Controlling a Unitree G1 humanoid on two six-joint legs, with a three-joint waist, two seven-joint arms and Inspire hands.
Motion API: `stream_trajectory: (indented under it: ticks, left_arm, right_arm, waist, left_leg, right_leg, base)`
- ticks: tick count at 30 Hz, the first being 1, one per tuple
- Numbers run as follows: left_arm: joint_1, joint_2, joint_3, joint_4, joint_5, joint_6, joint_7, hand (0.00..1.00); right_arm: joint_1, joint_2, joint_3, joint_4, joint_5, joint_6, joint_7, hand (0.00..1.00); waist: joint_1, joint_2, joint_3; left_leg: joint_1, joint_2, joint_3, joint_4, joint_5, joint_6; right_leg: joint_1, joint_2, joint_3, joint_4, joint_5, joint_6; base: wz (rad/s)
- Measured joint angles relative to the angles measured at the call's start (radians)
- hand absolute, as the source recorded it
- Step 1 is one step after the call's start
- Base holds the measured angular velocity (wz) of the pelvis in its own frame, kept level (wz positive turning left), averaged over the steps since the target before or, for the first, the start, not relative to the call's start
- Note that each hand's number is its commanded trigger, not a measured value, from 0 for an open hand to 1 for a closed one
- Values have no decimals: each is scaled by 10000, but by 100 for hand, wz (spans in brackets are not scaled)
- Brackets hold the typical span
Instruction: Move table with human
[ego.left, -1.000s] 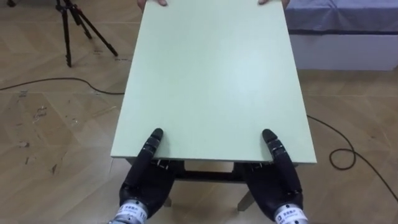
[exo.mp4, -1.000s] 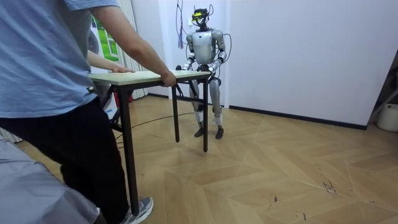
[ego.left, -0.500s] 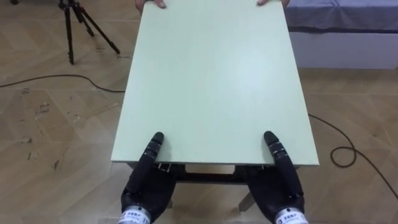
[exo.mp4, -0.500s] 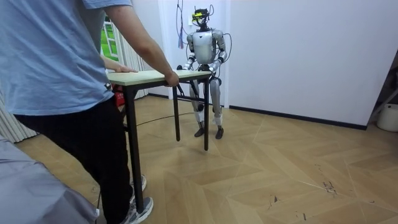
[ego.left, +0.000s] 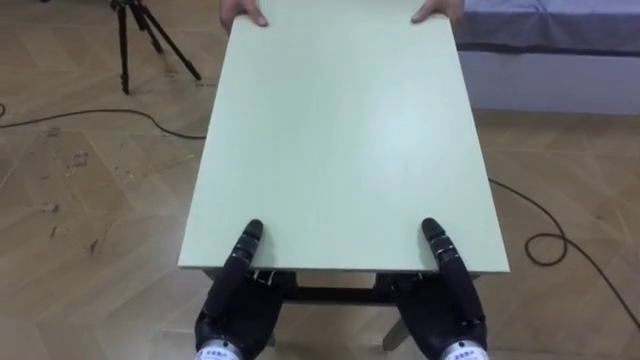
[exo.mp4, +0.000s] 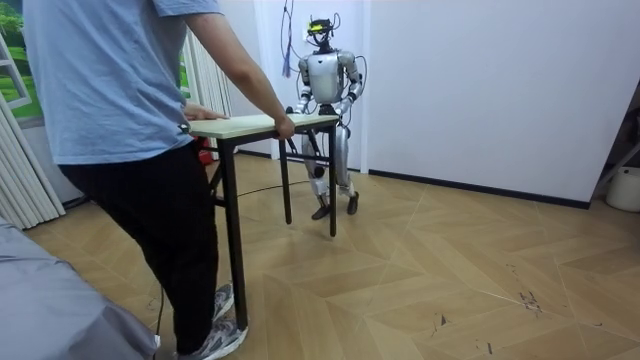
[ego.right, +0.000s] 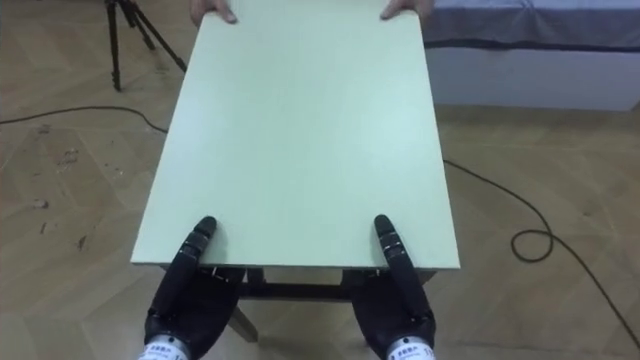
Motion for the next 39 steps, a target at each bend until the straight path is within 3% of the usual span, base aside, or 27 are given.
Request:
stream_trajectory:
  ticks: [1,2,3,5,6,7,9,13,15,16,18,19,20,21,23,25,26,27,28,29,30,31,32,35,37,39]
  left_arm:
    - [-64,37,16,-5,9,1,-114,100]
    - [-239,109,-10,-4,-14,15,-126,100]
    - [-326,151,-14,0,-42,17,-123,100]
    - [-900,301,-23,75,-146,20,-53,100]
    - [-1077,295,-23,98,-151,17,27,100]
    - [-1405,259,-44,216,-150,4,197,100]
    - [-1497,235,-85,355,-157,-2,366,100]
    - [-1208,186,-184,807,-219,16,250,100]
    - [-1111,167,-190,892,-319,21,221,100]
    - [-1068,200,-196,884,-447,20,220,100]
    - [-1050,252,-215,881,-512,21,235,100]
    - [-1070,320,-346,882,-494,21,261,100]
    - [-1062,372,-442,882,-402,28,273,100]
    - [-1050,368,-462,880,-396,28,273,100]
    - [-984,369,-456,815,-407,28,273,100]
    - [-978,340,-399,689,-408,28,272,100]
    - [-975,353,-300,565,-409,26,269,100]
    - [-990,371,-258,531,-404,26,268,100]
    - [-1006,292,-243,511,-357,24,267,100]
    - [-1000,253,-266,491,-231,21,265,100]
    - [-1003,246,-261,458,-202,6,265,100]
    - [-1007,276,-230,358,-176,-26,267,100]
    - [-1013,305,-175,238,-119,-25,267,100]
    - [-1185,430,-117,81,-105,-29,267,100]
    - [-1224,456,-18,43,3,-29,266,100]
    - [-1307,466,52,37,160,-5,266,100]
  right_arm:
    - [-22,8,-12,-1,0,-20,135,100]
    - [-90,19,-55,0,7,-76,239,100]
    - [-152,17,-64,0,29,-71,251,100]
    - [-532,20,-223,25,55,-31,264,100]
    - [-646,63,-243,63,56,-19,264,100]
    - [-830,170,-427,185,52,37,264,100]
    - [-931,289,-598,416,26,167,262,100]
    - [-600,221,-676,656,-54,429,298,100]
    - [-591,229,-701,741,-194,550,297,100]
    - [-596,261,-779,748,-293,678,292,100]
    - [-518,273,-814,749,-326,791,290,100]
    - [-333,293,-823,694,-229,778,296,100]
    - [-126,286,-843,607,-116,698,308,100]
    - [-95,277,-842,590,-67,662,309,100]
    - [-107,145,-730,525,-19,569,302,100]
    - [-182,89,-640,429,-5,478,297,100]
    - [-330,96,-577,422,-2,461,292,100]
    - [-397,100,-574,423,0,467,280,100]
    - [-488,124,-595,423,7,469,274,100]
    - [-491,102,-612,415,11,466,275,100]
    - [-505,120,-605,409,6,462,276,100]
    - [-554,145,-613,392,-9,460,294,100]
    - [-566,149,-632,309,-29,456,299,100]
    - [-733,234,-609,267,-1,377,346,100]
    - [-741,378,-560,269,17,381,344,100]
    - [-764,445,-520,270,36,382,344,100]
  waist:
    - [-58,10,-5]
    - [-177,23,1]
    - [-205,27,3]
    - [-223,50,17]
    - [-221,50,19]
    - [-227,17,18]
    - [-270,-64,16]
    - [-348,-189,23]
    - [-382,-249,44]
    - [-432,-265,49]
    - [-755,-299,58]
    - [-1023,-390,51]
    - [-1020,-496,4]
    - [-950,-523,3]
    - [-626,-634,-45]
    - [-558,-753,-75]
    - [-523,-947,-47]
    - [-515,-1003,-19]
    - [-447,-967,-12]
    - [-376,-969,-17]
    - [-367,-1009,-16]
    - [-421,-1143,-25]
    - [-467,-1294,-26]
    - [-437,-1496,-9]
    - [-327,-1667,-1]
    - [-379,-1699,7]
  left_leg:
    - [492,-49,-15,-573,-162,-185]
    - [895,-41,-119,-1469,-751,-381]
    - [1099,-36,-160,-2023,-1145,-384]
    - [1407,-98,-198,-3941,-2232,-104]
    - [1385,-120,-188,-4253,-2395,29]
    - [1175,-277,-136,-4522,-2601,388]
    - [756,-529,112,-4227,-2449,657]
    - [576,-1465,431,-4320,-1790,1185]
    - [394,-1752,585,-4312,-1506,1418]
    - [187,-1840,686,-4332,-1278,1586]
    - [-112,-1818,949,-4260,-1014,1734]
    - [-174,-1804,1155,-4397,-759,1785]
    - [-156,-1809,1459,-4657,-504,1826]
    - [-147,-1809,1548,-4760,-391,1832]
    - [-252,-1805,1814,-4976,-33,1838]
    - [-586,-1812,1858,-4967,186,1811]
    - [-806,-1831,1945,-4954,349,1749]
    - [-907,-1823,1933,-4899,431,1703]
    - [-1102,-1768,1857,-4878,634,1612]
    - [-1157,-1662,1817,-5040,823,1561]
    - [-1206,-1627,1800,-5102,890,1545]
    - [-1407,-1623,1781,-5130,1008,1566]
    - [-1656,-1591,1835,-5089,1069,1601]
    - [-2190,-1543,2089,-4869,1134,1691]
    - [-2395,-1448,2247,-4750,1150,1704]
    - [-2736,-1282,2222,-4591,1197,1713]
  right_leg:
    - [-443,5,-168,270,25,-69]
    - [-841,-5,-362,433,106,-147]
    - [-1035,-14,-430,460,188,-166]
    - [-1805,-38,-702,426,704,-275]
    - [-1978,-85,-791,411,849,-302]
    - [-2289,-253,-849,394,1116,-306]
    - [-2355,-563,-854,88,1559,-246]
    - [-2152,-1203,-451,-749,2642,224]
    - [-2170,-1408,-117,-1121,3139,1211]
    - [-2211,-1528,88,-1331,3408,2336]
    - [-2691,-2033,570,852,2498,1970]
    - [-2784,-2497,926,2709,1396,1830]
    - [-2709,-2908,1167,4387,537,1821]
    - [-2557,-3057,1283,5036,271,1892]
    - [-1454,-3429,2020,6323,-242,2133]
    - [-435,-3667,2305,6371,-60,2136]
    - [113,-3734,2395,6095,125,2233]
    - [260,-3711,2437,5801,42,2338]
    - [280,-3447,2324,5324,-140,2555]
    - [311,-3279,2326,5006,-184,2615]
    - [347,-3220,2304,4813,-270,2706]
    - [416,-3227,2234,4398,-604,2829]
    - [513,-3245,2231,3878,-1033,2852]
    - [559,-3234,2378,2867,-1676,2862]
    - [753,-3198,2328,2266,-1964,2814]
    - [964,-3027,2183,1676,-2167,2705]
  base:
    - [32]
    - [30]
    - [21]
    - [11]
    - [15]
    - [15]
    - [7]
    - [-3]
    - [-11]
    - [16]
    - [61]
    - [85]
    - [61]
    - [-5]
    - [-35]
    - [-11]
    - [-13]
    - [-16]
    - [-13]
    - [-13]
    - [-5]
    - [0]
    - [0]
    - [-18]
    - [-17]
    - [3]
